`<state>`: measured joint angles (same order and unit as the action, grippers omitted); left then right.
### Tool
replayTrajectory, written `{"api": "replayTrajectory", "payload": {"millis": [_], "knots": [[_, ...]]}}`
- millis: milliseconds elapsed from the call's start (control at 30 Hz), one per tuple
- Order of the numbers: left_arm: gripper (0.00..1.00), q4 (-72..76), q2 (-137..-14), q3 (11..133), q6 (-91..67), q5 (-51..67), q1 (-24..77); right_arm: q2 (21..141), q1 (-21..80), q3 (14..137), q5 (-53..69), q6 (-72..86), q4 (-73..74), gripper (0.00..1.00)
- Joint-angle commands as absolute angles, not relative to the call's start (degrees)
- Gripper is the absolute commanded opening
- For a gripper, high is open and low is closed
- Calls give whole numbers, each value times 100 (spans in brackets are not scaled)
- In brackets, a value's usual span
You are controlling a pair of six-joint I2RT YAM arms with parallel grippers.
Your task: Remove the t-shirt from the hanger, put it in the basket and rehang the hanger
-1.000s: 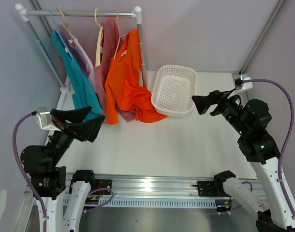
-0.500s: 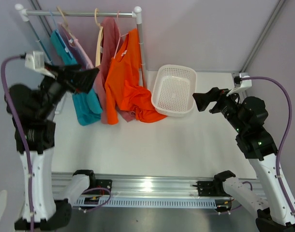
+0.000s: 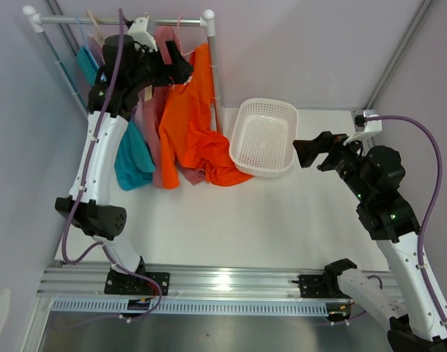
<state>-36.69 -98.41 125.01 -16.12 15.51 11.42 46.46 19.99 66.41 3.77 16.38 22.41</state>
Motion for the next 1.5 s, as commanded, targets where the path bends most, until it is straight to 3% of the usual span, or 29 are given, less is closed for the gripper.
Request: {"api": "replayTrajectory", "payload": {"millis": [0,233,533,667,833,867,933,967,1033,1067,1467], "knots": [[100,-3534,-9878,12867,-1310,836,1266,4562,2013,6724,281,1547,2145,99],[99,-2795,-10379,13288,-993,369,1309,4526,2013,6794,395,1529,2188,99],[88,-2145,-10854,13280,-931,509,1310,4500,2013,6961,378,1476,2373,99],[66,-2013,-11039,13289,-1046,405,1371,4456,2013,6987,334,1468,2452,99],[61,-1872,-11188,13289,-1072,405,1459,4438,2021,6987,246,1441,2487,99],[50,-1855,-11206,13298,-1064,387,1468,4447,2013,6970,237,1441,2479,99],[41,-1819,-11215,13280,-1046,369,1494,4456,2013,6987,220,1441,2487,99],[30,-1811,-11232,13289,-1028,360,1494,4473,2013,6987,220,1441,2487,99],[18,-1784,-11241,13315,-1020,378,1503,4491,2013,6987,220,1441,2479,99],[1,-1775,-11241,13333,-1011,413,1520,4509,2013,6970,220,1441,2470,99],[1,-1292,-10679,13597,-633,-218,1828,4579,2013,6943,290,1441,2461,100]]}}
